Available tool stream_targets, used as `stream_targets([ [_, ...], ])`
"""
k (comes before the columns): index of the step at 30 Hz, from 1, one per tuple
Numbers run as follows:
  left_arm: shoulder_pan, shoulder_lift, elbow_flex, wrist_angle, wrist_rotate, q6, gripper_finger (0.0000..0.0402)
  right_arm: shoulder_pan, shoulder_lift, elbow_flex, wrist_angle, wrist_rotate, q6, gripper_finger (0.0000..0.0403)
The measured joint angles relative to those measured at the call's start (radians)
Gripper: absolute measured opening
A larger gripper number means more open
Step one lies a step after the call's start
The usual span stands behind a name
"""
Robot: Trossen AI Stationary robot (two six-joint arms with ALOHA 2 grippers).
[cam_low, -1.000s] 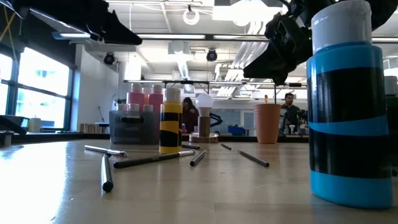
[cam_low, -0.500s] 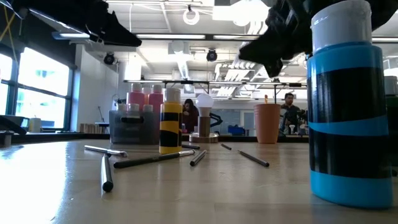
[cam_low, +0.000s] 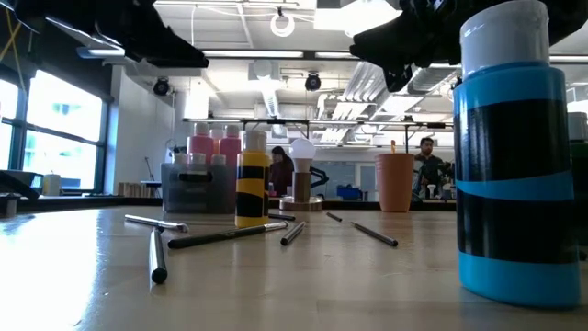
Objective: Pick & Place Paint Supplies
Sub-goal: Put the small blue paint bottle into the gray bin
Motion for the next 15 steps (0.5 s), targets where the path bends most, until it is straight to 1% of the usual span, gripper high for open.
stream_targets([
  [2, 0.0, 0.009, 0.0, 0.0, 0.037, -0.003, 0.0193, 0.0, 0.0, 0.0, 0.0, 0.0, 0.0, 0.0091],
  [5, 0.0, 0.019, 0.0, -0.002, 0.033, -0.052, 0.0192, 0.0, 0.0, 0.0, 0.0, 0.0, 0.0, 0.0091],
  [7, 0.0, 0.027, 0.0, -0.017, 0.031, -0.07, 0.0184, 0.0, 0.0, 0.0, 0.0, 0.0, 0.0, 0.0091],
  [12, 0.0, 0.037, 0.0, -0.018, 0.029, -0.074, 0.0133, 0.0, 0.0, 0.0, -0.001, 0.0, 0.0, 0.0091],
  [15, 0.0, 0.037, 0.0, -0.033, -0.044, -0.074, 0.0097, 0.0, 0.0, 0.0, -0.005, 0.0, 0.0, 0.0091],
])
